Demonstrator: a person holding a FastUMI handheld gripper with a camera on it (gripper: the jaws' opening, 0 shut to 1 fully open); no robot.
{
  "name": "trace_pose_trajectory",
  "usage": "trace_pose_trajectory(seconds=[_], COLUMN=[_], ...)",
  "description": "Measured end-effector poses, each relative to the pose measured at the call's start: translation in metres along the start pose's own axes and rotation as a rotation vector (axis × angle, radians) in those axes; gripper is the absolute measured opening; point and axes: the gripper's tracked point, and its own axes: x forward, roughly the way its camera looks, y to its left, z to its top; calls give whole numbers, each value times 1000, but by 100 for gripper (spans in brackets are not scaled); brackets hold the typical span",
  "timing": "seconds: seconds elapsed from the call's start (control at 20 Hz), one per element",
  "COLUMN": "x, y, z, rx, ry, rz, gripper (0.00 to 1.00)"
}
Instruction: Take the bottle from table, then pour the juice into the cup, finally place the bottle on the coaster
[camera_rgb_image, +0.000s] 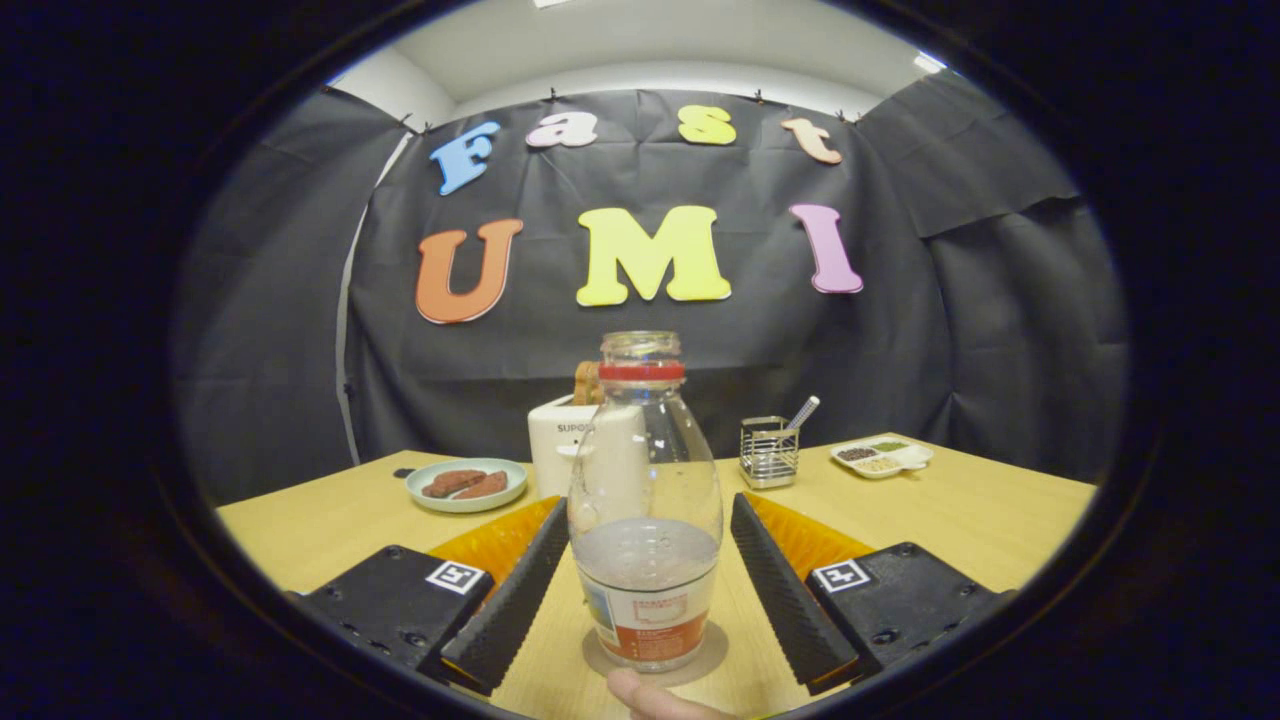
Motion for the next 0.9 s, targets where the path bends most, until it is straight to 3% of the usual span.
trace_pose_trajectory(seconds=[0.4,0.9], x=[-26,-108], y=[6,6], z=[31,122], rx=[25,-49], ry=[-9,-85], rz=[12,-10], gripper=[100,100])
